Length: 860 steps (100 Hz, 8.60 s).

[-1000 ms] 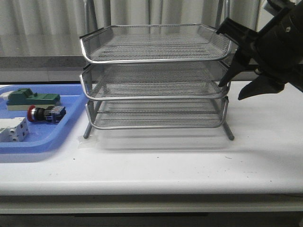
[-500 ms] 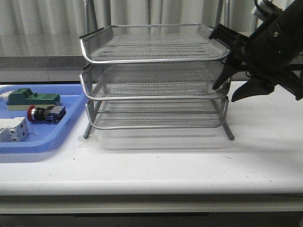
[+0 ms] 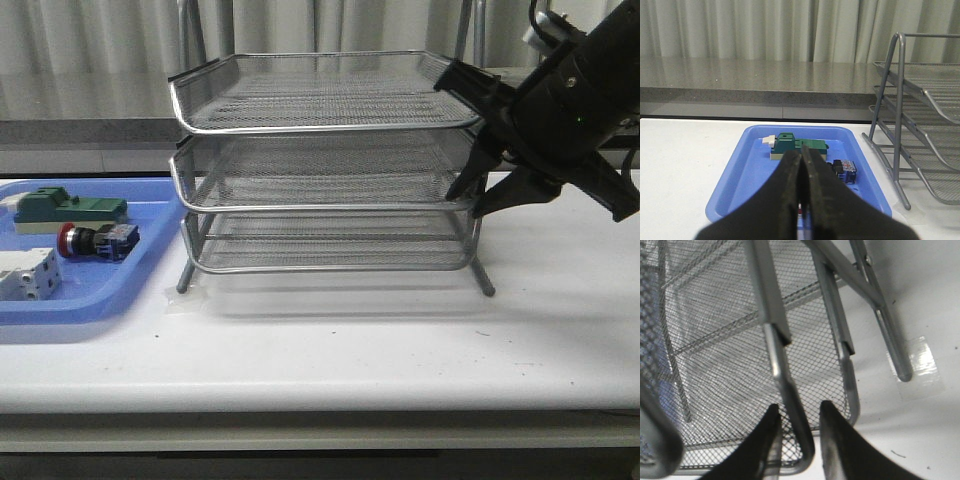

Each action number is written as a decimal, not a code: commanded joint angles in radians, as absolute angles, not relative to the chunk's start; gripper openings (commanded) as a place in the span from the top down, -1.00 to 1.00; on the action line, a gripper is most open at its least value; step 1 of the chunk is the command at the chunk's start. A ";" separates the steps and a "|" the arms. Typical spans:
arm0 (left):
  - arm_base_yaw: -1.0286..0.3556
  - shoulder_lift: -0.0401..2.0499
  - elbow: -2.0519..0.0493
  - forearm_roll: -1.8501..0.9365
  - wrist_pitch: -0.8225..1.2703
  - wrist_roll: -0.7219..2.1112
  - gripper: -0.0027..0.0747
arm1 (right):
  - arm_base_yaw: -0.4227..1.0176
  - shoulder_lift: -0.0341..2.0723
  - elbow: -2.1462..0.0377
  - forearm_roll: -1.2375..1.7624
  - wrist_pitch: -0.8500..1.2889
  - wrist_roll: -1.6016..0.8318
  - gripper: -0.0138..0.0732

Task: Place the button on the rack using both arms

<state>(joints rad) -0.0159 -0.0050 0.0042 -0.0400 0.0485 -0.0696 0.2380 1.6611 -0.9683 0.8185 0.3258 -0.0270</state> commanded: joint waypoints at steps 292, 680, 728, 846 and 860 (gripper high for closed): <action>-0.017 -0.035 0.039 -0.051 -0.032 -0.078 0.98 | 0.340 1.022 -0.632 0.499 0.580 -0.045 -0.65; -0.017 1.318 -1.183 -0.111 0.658 0.141 0.98 | 0.261 0.496 -0.744 -0.230 0.803 0.219 0.93; -0.017 1.534 -1.366 -0.105 0.820 0.379 -0.51 | 0.261 0.496 -0.744 -0.230 0.803 0.219 0.93; -0.019 1.746 -1.561 -0.260 0.844 0.931 -0.61 | 0.261 0.496 -0.744 -0.230 0.803 0.219 0.93; -0.021 1.849 -1.660 -0.260 0.913 1.007 -0.61 | 0.261 0.496 -0.744 -0.230 0.803 0.219 0.93</action>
